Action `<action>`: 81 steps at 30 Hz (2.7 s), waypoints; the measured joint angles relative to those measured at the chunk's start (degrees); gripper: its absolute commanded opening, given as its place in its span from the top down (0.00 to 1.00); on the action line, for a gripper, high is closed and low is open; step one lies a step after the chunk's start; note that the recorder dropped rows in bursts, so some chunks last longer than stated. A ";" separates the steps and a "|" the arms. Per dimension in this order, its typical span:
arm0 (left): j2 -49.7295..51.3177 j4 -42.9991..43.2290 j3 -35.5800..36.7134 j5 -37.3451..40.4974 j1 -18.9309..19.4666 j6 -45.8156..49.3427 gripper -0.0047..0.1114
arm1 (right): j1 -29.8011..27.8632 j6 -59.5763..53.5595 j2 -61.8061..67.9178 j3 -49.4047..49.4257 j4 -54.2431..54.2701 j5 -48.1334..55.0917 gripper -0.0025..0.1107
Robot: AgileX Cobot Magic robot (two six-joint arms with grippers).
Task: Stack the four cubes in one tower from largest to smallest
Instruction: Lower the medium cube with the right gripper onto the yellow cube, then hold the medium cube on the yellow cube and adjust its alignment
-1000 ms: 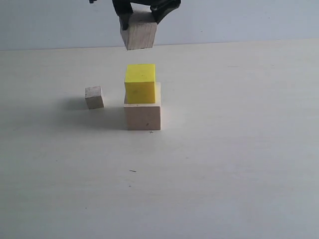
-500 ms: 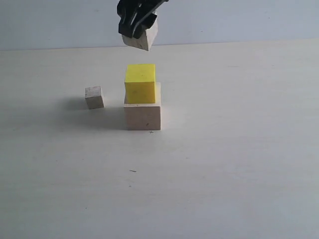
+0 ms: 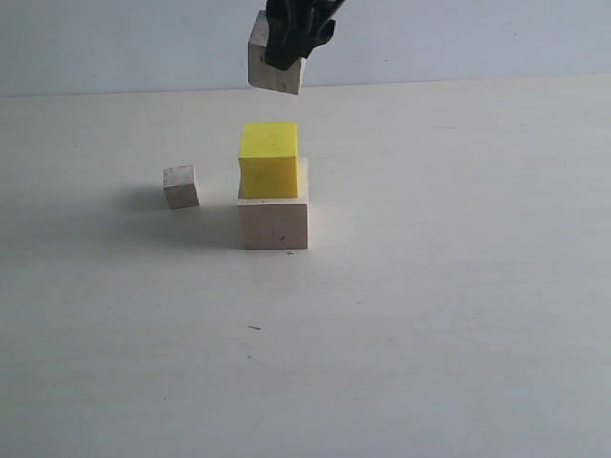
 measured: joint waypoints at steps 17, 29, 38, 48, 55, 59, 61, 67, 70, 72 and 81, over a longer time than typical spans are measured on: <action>0.00 0.00 0.00 0.00 0.00 0.00 0.96 | -2.79 -6.50 2.00 0.00 10.65 0.00 0.98; 0.00 0.00 0.00 0.00 0.00 0.00 0.96 | -2.79 -7.73 2.08 3.14 10.53 -0.10 0.98; 0.00 0.00 0.00 0.00 0.00 0.00 0.96 | -2.79 -10.93 2.08 6.12 9.84 -0.10 0.98; 0.00 0.00 0.00 0.00 0.00 0.00 0.96 | -2.79 -12.47 2.08 6.12 12.10 -0.10 0.98; 0.00 0.00 0.00 0.00 0.00 0.00 0.96 | -2.79 -12.58 2.08 6.12 11.75 -0.10 0.98; 0.00 0.00 0.00 0.00 0.00 0.00 0.96 | -2.79 -12.58 2.08 6.12 11.13 -0.10 0.98; 0.00 0.00 0.00 0.00 0.00 0.00 0.96 | -2.79 -12.58 2.08 6.12 11.13 -0.10 0.98; 0.00 0.00 0.00 0.00 0.00 0.00 0.96 | -2.79 -12.47 2.08 6.12 11.13 -0.10 0.98; 0.00 0.00 0.00 0.00 0.00 0.00 0.96 | -2.79 -12.34 2.08 6.12 11.13 -0.10 0.98; 0.00 0.00 0.00 0.00 0.00 0.08 0.96 | -2.79 -12.08 2.34 6.12 11.26 -0.10 0.98; 0.00 0.00 0.00 0.00 0.00 0.08 0.96 | -2.79 -11.83 4.06 6.12 11.47 -0.10 0.98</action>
